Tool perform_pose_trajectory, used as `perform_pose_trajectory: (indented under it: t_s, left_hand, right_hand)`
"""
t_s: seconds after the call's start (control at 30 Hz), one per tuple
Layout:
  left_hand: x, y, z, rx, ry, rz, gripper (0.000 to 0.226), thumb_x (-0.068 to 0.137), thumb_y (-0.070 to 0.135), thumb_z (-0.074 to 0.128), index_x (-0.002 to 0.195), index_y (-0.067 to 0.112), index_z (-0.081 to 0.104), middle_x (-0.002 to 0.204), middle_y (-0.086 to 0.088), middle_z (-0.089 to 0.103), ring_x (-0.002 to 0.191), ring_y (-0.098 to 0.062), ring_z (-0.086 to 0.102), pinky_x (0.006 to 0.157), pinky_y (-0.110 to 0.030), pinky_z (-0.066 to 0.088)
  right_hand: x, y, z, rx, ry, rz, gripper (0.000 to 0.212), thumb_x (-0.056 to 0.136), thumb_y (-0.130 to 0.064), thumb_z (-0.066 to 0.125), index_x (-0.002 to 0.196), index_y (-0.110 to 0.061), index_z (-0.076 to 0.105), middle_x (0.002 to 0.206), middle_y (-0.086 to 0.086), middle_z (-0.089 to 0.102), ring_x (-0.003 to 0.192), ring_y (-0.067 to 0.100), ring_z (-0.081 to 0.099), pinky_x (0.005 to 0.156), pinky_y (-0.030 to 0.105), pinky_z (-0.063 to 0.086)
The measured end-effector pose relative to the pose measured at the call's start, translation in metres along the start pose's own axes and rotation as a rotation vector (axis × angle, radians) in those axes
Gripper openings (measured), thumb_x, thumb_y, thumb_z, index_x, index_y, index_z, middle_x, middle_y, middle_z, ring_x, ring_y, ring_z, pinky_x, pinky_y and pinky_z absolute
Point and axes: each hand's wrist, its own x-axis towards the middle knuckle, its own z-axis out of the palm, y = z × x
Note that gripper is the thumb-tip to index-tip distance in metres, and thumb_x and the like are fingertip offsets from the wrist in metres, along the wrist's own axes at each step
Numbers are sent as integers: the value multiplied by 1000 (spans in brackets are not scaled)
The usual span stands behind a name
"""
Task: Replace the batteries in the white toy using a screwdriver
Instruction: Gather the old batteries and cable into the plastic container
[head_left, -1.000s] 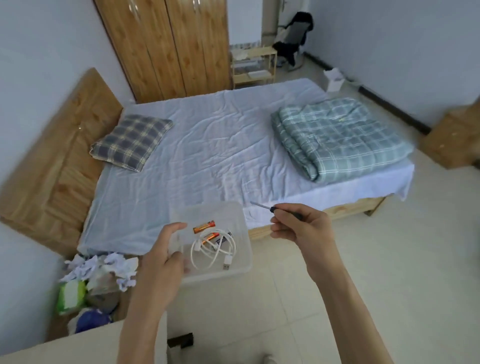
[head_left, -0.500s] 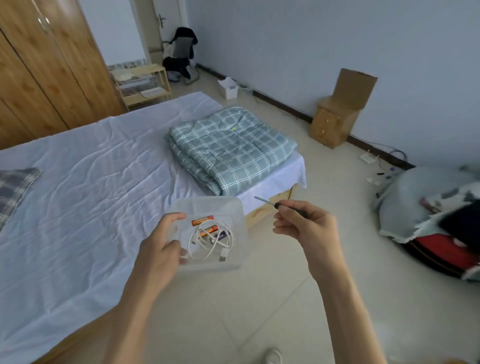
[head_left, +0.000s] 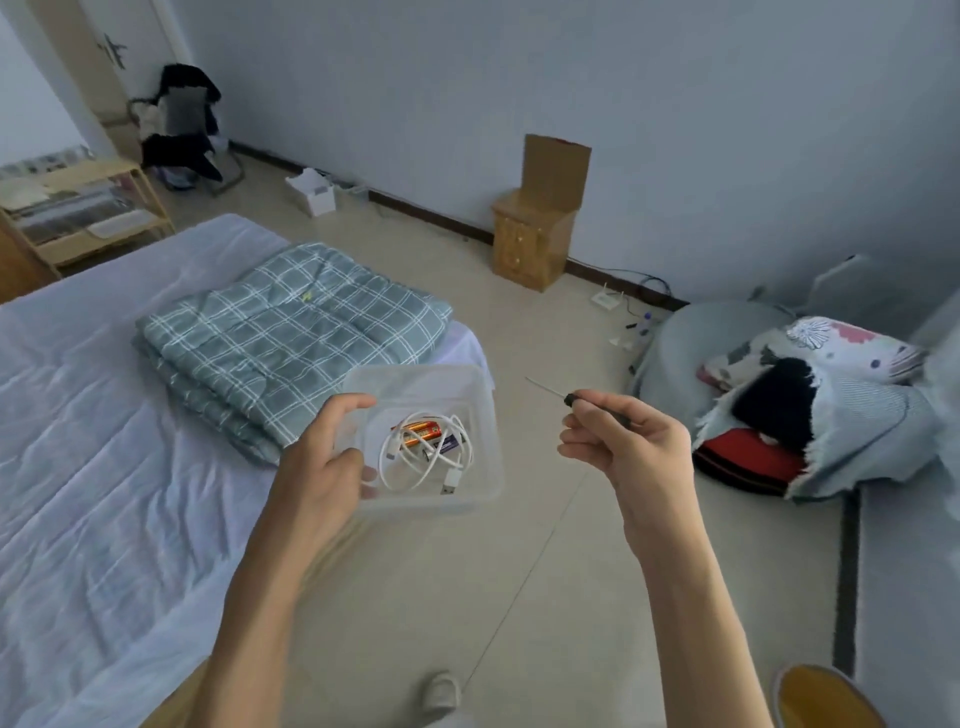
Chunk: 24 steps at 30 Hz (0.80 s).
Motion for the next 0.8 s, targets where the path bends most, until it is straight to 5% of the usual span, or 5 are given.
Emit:
perform_pose_trajectory:
  t_s: [0.33, 0.47, 0.57, 0.8]
  left_hand:
    - [128, 73, 90, 61, -98, 75, 66, 91, 0, 48, 124, 57, 59, 99, 16, 68, 83, -29, 78, 85, -55, 62]
    - [192, 109, 126, 39, -119, 87, 65, 94, -1, 50, 124, 55, 59, 93, 22, 64, 86, -5, 69, 86, -42, 55]
    - [237, 139, 149, 18, -148, 102, 67, 93, -1, 46, 125, 58, 59, 99, 19, 66, 82, -21, 80, 89, -51, 61]
    - [335, 188, 197, 44, -186, 135, 70, 91, 0, 45, 124, 60, 59, 105, 11, 67, 82, -27, 80, 87, -56, 63]
  right_hand:
    - [130, -16, -47, 9, 139, -28, 8, 97, 0, 76, 102, 0, 83, 81, 18, 76, 70, 24, 74, 70, 31, 67]
    - [202, -34, -54, -27, 161, -68, 7, 96, 0, 77, 101, 0, 83, 77, 16, 75, 68, 24, 74, 68, 29, 66]
    - [256, -57, -58, -31, 170, -100, 7, 96, 0, 78, 99, -1, 83, 80, 20, 77, 70, 26, 75, 68, 31, 67]
    - [352, -58, -72, -20, 257, -60, 8, 97, 2, 76, 100, 0, 83, 80, 20, 76, 70, 25, 74, 66, 30, 67]
